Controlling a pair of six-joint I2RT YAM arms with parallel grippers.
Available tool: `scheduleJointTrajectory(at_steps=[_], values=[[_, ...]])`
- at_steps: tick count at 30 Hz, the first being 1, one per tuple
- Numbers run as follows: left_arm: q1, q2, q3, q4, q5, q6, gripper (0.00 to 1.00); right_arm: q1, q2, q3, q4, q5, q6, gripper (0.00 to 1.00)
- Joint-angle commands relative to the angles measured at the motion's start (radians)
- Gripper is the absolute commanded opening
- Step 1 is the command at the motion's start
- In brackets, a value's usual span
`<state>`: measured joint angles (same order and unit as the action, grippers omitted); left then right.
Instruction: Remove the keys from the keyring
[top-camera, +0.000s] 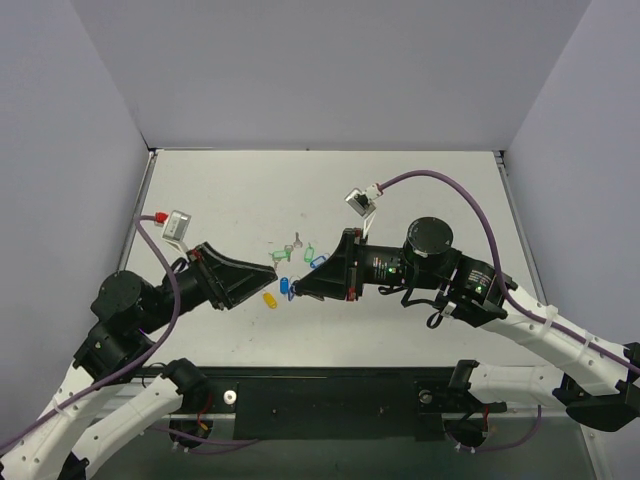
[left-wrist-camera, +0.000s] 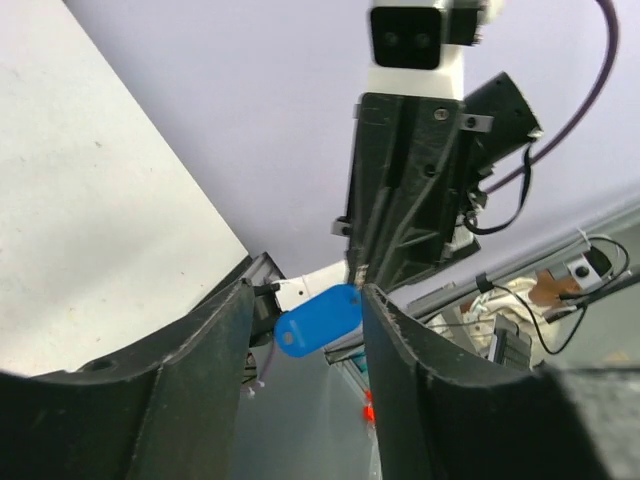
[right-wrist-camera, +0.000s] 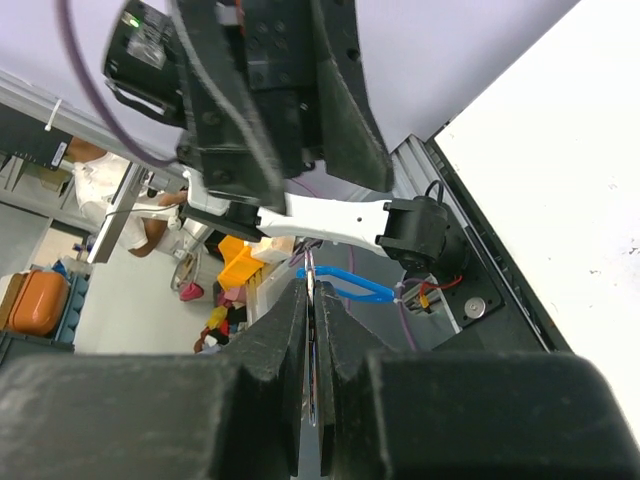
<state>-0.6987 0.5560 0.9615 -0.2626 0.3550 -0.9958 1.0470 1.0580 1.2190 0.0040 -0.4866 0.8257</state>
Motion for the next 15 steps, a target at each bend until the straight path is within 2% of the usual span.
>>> scheduleJointTrajectory(at_steps=[1,7,15], values=[[-0.002,-0.074,-0.124,0.232,-0.113,-0.158,0.54,-0.001,-0.021,0.022,0.079,0.025,0.006,0.0],[-0.004,-0.108,-0.164,0.249,-0.11,-0.175,0.54,-0.001,-0.009,0.014,0.116,0.022,0.016,0.0],[-0.005,-0.088,-0.191,0.424,-0.025,-0.182,0.53,-0.001,0.005,0.01,0.136,0.023,0.032,0.0]])
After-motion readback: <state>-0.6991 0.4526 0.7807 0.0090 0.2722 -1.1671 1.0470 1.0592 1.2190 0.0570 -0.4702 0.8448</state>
